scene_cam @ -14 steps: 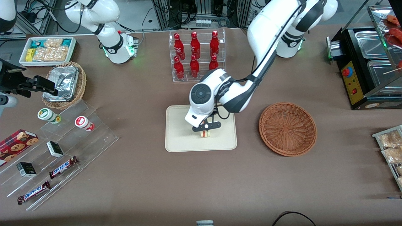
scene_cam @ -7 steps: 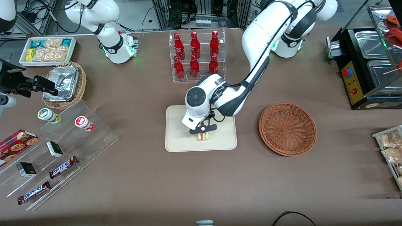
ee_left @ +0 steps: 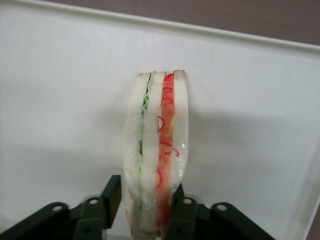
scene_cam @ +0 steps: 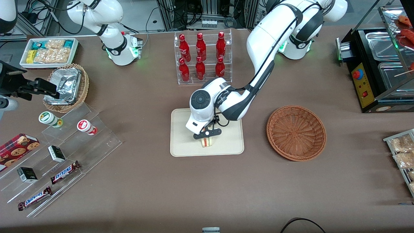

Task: Place sandwich from basket to tray

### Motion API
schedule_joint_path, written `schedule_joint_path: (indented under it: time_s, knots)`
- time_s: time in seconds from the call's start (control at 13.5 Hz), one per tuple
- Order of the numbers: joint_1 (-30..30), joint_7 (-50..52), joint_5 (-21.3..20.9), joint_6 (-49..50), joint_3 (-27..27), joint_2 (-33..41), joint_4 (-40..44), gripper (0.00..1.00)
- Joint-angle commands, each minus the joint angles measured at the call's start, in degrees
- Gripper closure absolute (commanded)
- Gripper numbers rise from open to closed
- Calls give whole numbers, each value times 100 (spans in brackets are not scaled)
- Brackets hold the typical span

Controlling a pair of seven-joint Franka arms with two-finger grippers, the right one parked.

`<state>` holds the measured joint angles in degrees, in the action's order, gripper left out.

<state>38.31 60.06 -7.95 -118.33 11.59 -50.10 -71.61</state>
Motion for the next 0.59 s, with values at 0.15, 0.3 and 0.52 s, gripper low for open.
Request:
schedule_joint_path:
  time_s: [0.15, 0.3, 0.52]
  knots:
    - [81, 155, -277, 90, -52, 202, 147, 0]
    - [63, 155, -268, 213, -52, 395, 147, 0]
    - [-33, 119, -190, 276, -52, 563, 287, 0]
